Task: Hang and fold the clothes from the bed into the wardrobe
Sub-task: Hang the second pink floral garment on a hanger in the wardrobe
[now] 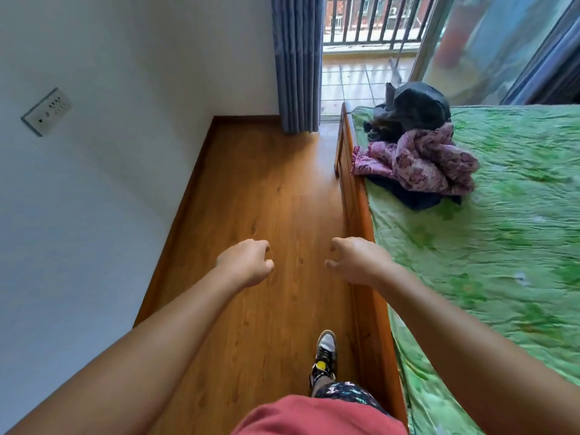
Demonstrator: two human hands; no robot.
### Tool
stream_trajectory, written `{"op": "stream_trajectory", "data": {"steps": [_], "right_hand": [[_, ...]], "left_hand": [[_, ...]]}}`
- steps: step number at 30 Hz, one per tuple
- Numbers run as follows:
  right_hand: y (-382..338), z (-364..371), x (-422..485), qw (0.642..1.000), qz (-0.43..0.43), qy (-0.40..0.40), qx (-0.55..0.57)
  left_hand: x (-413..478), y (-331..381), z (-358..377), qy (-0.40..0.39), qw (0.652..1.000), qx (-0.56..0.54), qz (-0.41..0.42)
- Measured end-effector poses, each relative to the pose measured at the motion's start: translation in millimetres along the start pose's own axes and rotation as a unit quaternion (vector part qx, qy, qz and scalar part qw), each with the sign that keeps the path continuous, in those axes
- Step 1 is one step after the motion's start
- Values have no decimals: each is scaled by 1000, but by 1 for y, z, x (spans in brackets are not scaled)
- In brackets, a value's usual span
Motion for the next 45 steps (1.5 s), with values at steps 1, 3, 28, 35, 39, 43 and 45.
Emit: {"op": "stream_trajectory", "data": {"steps": [1,3,28,35,39,43,45], "right_hand": [[7,-11,21,1000,2,-3,0],[26,-35,61,1000,12,-5,-4],[235,-153,383,932,345,-55,93],[308,-154,408,896,418,-63,132],[362,-147,424,879,443,-59,164],[408,-128,436,863,460,-81,191],[421,-116,444,856,467,-92,201]], "left_hand": [[24,6,-9,-1,1000,3,3],[70,19,-27,1,1000,10,11],[589,167,-96,-131,932,122,316],[660,253,-85,-166,884,169,404],[691,308,-67,-180,865,187,429],[718,350,-39,-205,849,210,439],[735,362,-24,-216,843,231,434]]}}
Point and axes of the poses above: each hand's wrist, its own x-axis towards the middle knuckle, its own z-axis out of the palm, y = z × x, the point moved 10 cm from there along x, towards the middle knuckle, and after that the axes turned 7 degrees about z, right-handed, at the moved point
